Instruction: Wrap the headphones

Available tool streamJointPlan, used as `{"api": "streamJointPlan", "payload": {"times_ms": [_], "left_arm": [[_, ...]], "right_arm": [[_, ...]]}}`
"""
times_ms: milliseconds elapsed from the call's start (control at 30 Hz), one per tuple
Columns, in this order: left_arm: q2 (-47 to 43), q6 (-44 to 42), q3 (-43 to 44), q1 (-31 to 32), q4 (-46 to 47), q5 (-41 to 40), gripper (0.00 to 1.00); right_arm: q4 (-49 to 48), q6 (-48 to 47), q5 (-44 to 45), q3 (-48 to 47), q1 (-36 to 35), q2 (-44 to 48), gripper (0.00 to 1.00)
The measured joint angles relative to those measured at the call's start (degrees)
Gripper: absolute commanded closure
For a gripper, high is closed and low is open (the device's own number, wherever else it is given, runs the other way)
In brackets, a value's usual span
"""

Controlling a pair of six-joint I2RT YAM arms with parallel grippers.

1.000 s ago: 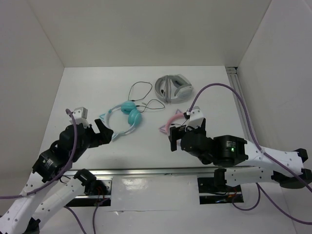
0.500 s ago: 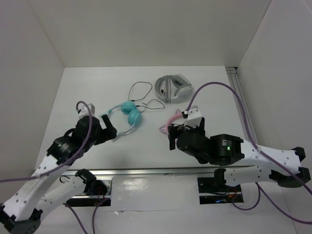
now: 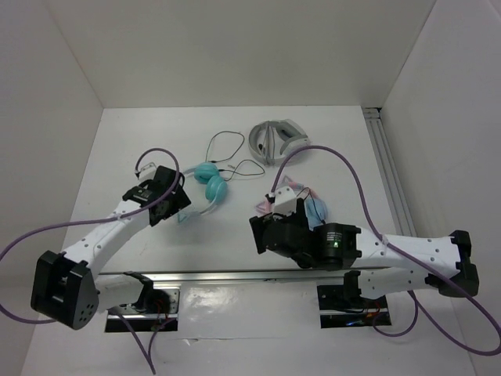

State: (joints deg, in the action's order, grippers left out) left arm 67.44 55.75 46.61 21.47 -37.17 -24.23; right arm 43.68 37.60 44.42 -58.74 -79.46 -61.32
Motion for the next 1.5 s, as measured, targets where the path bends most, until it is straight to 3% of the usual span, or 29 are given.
{"api": "streamJointPlan", "payload": {"times_ms": [233,333,400,467,600,667,767,800,833,1033,1200,1333,1500], "left_arm": [[11.43,-0.76,0.24,-8.0,8.02,2.1,0.13],[15.98,-1.64,0.24,-8.59,10.45,3.28,0.21],[18.6,-1.81,0.79,-9.07,11.39,3.96,0.36],[20.9,-1.84,1.22,-9.53,12.31,4.44,0.36],[21.94,-1.66,1.55,-10.23,13.4,4.81,0.46],[22.4,-1.77,1.6,-11.02,14.1,4.94,0.61],[23.12,-1.88,1.99,-12.76,15.52,5.68,0.71],[23.17,-1.88,2.05,-13.29,15.82,6.16,0.93],[23.26,-1.77,2.08,-13.64,15.93,6.49,1.0],[22.6,-1.75,2.14,-13.11,15.54,8.22,1.0],[11.32,-2.34,3.26,-2.6,4.31,6.54,1.0],[-2.78,-5.03,12.5,1.6,-7.34,4.28,1.0],[-13.99,-8.7,26.6,1.42,-14.99,-0.7,1.0]], "right_arm": [[-4.15,-0.42,-2.69,3.91,-1.31,0.66,0.0],[-5.14,-0.66,-3.23,4.0,-1.81,0.94,0.0],[-5.53,-0.7,-3.32,4.0,-2.49,1.03,0.0],[-5.75,-0.85,-3.34,4.0,-3.1,1.07,0.0],[-6.03,-1.03,-3.32,4.0,-4.09,1.09,0.0],[-6.08,-1.07,-3.32,4.0,-4.59,1.09,0.0],[-6.25,-1.07,-3.3,4.0,-5.14,1.09,0.0],[-6.36,-1.07,-3.28,4.0,-5.35,1.09,0.0],[-6.45,-1.07,-3.28,4.0,-5.55,1.11,0.0],[-6.49,-1.07,-2.73,4.0,-6.67,1.29,0.0],[-9.33,-4.55,-2.64,4.61,-8.9,6.01,0.0],[-15.52,-10.49,-5.18,7.74,-10.34,16.48,0.0],[-19.71,-16.5,-6.51,7.69,-10.29,20.63,0.0]]}}
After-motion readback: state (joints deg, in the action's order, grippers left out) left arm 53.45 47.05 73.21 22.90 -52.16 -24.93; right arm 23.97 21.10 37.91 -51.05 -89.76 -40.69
